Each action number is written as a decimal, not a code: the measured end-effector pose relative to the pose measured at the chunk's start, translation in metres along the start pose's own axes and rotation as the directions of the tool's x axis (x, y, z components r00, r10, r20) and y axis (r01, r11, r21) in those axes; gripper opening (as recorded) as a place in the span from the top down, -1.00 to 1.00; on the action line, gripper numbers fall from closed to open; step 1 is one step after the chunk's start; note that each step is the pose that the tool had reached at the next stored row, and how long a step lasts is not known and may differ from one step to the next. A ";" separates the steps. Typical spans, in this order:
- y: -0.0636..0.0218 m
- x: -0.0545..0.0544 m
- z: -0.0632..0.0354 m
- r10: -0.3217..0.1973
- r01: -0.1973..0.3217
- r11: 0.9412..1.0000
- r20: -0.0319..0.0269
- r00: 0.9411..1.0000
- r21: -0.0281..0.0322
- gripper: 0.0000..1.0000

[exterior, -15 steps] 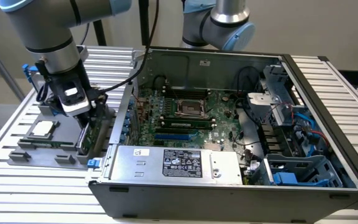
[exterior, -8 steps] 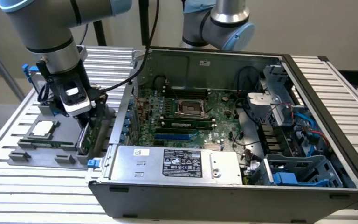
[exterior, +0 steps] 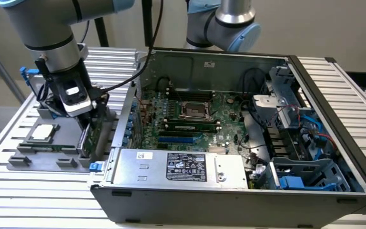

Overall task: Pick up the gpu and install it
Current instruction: 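Pick up the gpu and move the gpu toward the slot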

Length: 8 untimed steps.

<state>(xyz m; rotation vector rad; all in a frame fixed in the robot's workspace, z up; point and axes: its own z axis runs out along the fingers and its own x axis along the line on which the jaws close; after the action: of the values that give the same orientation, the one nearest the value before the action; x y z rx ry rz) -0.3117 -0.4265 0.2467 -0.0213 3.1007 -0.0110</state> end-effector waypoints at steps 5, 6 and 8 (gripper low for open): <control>-0.0002 -0.001 -0.0198 0.000 0.000 1.000 -0.007 1.000 0.000 0.47; -0.0002 -0.001 -0.0244 0.000 0.000 1.000 -0.008 1.000 0.000 0.47; -0.0003 -0.002 -0.0336 0.000 0.000 1.000 -0.010 1.000 0.000 0.47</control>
<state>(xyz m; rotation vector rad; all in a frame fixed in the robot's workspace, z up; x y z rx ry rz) -0.3112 -0.4265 0.2804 -0.0214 3.1112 -0.0111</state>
